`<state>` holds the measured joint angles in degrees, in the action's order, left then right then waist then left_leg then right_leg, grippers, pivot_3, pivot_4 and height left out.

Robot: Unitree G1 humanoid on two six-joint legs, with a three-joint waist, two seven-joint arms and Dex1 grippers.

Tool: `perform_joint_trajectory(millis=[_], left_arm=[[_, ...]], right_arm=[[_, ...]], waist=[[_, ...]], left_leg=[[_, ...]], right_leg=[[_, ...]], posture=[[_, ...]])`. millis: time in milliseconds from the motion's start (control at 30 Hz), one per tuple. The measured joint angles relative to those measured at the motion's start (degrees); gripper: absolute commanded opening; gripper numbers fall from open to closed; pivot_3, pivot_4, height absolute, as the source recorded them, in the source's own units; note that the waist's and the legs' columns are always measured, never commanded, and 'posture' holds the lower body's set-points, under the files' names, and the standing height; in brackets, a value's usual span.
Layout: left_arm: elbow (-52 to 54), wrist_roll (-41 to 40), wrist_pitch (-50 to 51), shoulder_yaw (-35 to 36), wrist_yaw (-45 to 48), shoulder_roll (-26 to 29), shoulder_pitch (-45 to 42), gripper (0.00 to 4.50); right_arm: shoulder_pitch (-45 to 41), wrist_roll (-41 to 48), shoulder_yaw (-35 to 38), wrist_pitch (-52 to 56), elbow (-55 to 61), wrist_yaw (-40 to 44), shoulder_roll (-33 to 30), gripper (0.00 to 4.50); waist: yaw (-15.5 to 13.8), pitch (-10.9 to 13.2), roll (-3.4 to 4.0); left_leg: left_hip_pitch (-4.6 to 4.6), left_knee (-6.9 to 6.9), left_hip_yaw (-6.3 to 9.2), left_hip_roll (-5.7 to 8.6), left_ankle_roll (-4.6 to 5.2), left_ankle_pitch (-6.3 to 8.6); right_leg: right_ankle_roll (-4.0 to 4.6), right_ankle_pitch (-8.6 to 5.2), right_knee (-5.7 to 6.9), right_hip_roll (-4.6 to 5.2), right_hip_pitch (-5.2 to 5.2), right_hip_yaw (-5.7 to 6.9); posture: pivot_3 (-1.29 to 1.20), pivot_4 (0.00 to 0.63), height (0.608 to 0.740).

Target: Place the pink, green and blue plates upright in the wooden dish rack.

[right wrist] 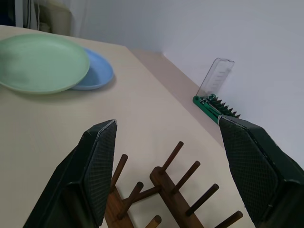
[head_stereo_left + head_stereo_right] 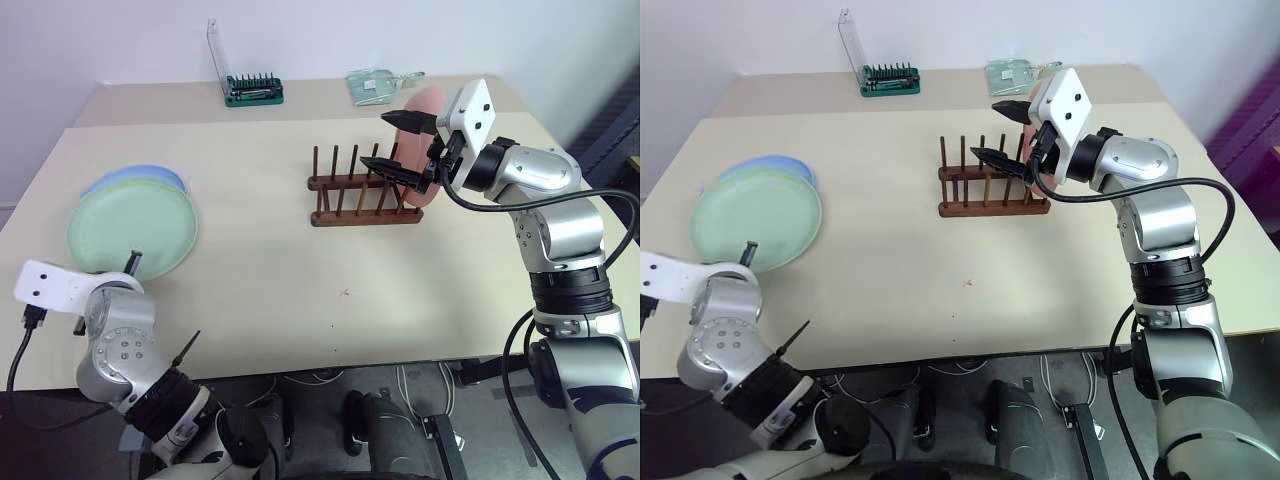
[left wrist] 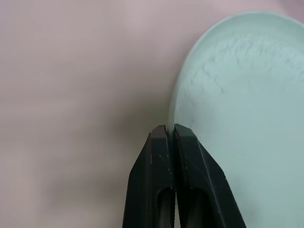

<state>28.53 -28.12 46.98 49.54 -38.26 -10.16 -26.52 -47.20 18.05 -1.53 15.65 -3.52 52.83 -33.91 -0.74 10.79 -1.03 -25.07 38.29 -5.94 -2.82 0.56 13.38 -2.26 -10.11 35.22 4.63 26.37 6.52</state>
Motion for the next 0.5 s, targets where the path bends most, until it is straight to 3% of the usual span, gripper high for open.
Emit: perform_joint_trajectory(millis=[67,200,333,500], left_arm=[[0.0,0.4,-1.4,-3.1,2.1,0.1,0.1,0.04],[0.5,2.1,-3.8,-15.1,7.7,1.3,2.2,0.0],[-1.7,5.8,-6.9,-27.0,13.0,2.3,3.0,0.0],[-6.9,10.1,-10.2,-37.4,17.3,3.7,-5.3,0.0]], right_arm=[[0.0,0.3,0.0,0.4,0.0,1.0,-0.2,3.48],[-0.1,1.9,-0.1,3.1,1.8,3.6,-0.9,4.45],[0.1,1.3,-2.2,3.9,7.0,4.9,-0.9,4.45],[2.0,-7.2,-12.3,-2.3,13.1,3.5,1.5,4.45]], waist=[[-0.1,0.0,-0.03],[0.0,0.0,-0.05],[0.0,0.0,-0.04],[0.0,0.0,-0.05]], left_leg=[[-0.03,0.03,-0.02,0.02,-0.01,-0.01],[-0.09,0.05,-0.02,0.03,-0.01,-0.01],[-0.09,0.04,-0.02,0.01,-0.01,-0.01],[-0.09,0.05,0.02,0.01,-0.03,-0.02]], right_leg=[[0.01,0.0,0.0,0.0,-0.01,0.02],[0.01,0.0,-0.03,0.02,0.02,0.03],[0.01,0.01,0.0,-0.02,0.05,0.04],[-0.15,-0.09,0.0,-0.03,0.05,0.06]], posture=[[0.0,0.15,0.73],[0.0,0.15,0.73],[0.0,0.15,0.73],[0.0,0.15,0.73]])
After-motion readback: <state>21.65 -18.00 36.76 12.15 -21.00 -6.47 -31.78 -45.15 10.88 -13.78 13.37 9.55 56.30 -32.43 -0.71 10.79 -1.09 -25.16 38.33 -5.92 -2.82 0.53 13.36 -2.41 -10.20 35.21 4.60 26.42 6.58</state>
